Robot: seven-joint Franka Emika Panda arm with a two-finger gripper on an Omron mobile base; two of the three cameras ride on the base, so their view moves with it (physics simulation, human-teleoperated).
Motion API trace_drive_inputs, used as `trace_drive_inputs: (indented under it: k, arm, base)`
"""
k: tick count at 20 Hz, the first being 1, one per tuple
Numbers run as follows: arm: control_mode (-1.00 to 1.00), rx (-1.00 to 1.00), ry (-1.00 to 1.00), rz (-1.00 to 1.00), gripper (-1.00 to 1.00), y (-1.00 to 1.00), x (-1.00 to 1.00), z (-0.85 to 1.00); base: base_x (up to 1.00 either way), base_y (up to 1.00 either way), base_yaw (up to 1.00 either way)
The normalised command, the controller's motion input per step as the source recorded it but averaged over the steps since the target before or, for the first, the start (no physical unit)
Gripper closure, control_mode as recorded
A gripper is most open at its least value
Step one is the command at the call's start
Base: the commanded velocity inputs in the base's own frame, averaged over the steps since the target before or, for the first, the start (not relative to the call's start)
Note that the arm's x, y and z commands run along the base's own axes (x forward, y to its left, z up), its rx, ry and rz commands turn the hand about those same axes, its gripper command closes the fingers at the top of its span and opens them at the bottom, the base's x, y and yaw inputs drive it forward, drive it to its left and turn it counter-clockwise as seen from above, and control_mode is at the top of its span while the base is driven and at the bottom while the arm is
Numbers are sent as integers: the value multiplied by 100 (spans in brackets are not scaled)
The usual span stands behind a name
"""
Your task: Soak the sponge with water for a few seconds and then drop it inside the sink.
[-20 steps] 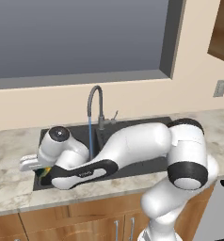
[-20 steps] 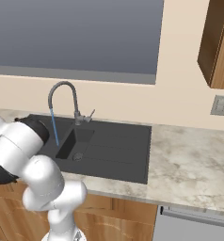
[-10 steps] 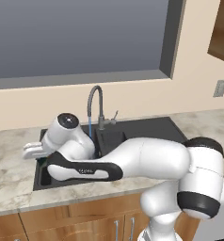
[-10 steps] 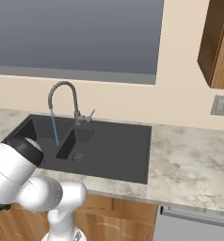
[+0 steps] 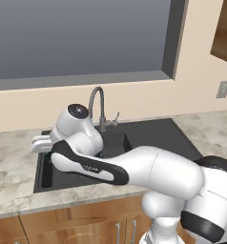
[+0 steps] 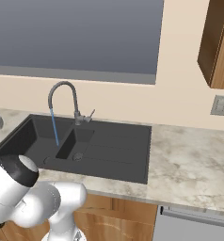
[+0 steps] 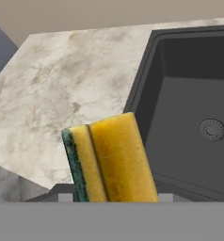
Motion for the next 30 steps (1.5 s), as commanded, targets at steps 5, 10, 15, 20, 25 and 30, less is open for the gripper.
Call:
trace_drive_inputs:
  k: [5,10,15,20,25,30]
  arm:
    - [-100,-1,0,0,100,-21,0,0]
    - [-100,0,0,-1,100,-27,0,0]
    - [-100,-2,0,-3,100,-32,1,0]
    - [-100,-5,0,-4,100,-26,2,0]
    - [-100,-7,0,-6,100,-22,4,1]
    - [-100,-5,0,-10,100,-29,3,0]
  base:
    - [0,0,0]
    - [0,0,0]
    - [0,0,0]
    - [0,0,0]
    - [0,0,0]
    - [0,0,0]
